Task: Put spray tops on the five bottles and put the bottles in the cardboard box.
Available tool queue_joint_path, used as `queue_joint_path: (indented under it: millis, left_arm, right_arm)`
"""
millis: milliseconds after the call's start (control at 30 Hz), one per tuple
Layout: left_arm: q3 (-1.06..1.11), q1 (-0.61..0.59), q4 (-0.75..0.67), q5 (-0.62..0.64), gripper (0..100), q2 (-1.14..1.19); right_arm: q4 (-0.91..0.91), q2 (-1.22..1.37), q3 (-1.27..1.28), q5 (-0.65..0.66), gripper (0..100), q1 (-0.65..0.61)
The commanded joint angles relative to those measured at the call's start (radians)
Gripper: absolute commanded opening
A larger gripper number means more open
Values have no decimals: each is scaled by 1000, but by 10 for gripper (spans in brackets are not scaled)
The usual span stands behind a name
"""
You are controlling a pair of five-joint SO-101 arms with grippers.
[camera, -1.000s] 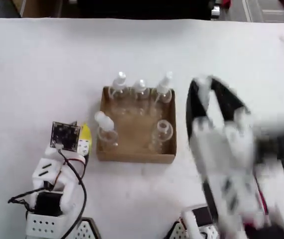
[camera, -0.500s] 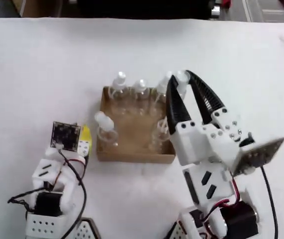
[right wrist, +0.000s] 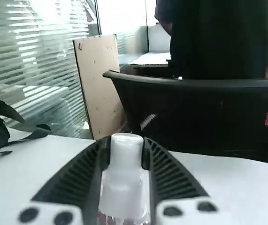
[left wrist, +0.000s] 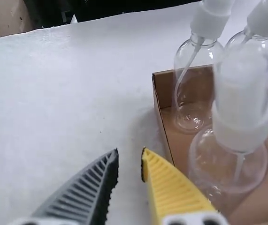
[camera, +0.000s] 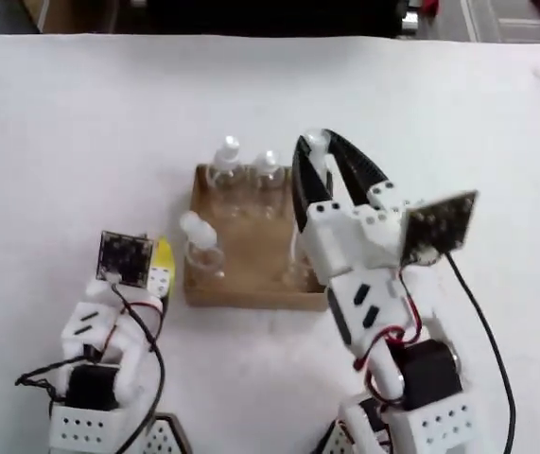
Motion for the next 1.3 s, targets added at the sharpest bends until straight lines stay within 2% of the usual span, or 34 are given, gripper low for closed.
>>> queue_joint_path:
  millis: [0, 300, 567, 1267]
  left_arm:
    - [-32, -5, -5, 0, 88, -10]
    - [-31, -4, -6, -2, 88, -10]
    - [-31, -2, -6, -2, 88, -10]
    - [-31, -2, -6, -2, 87, -10]
  right_arm:
    - [-33, -4, 17, 23, 16, 10]
    - [-79, 4, -37, 25, 18, 56]
    - [-209, 4, 57, 51, 19, 108]
    - [-208, -5, 218, 51, 22, 102]
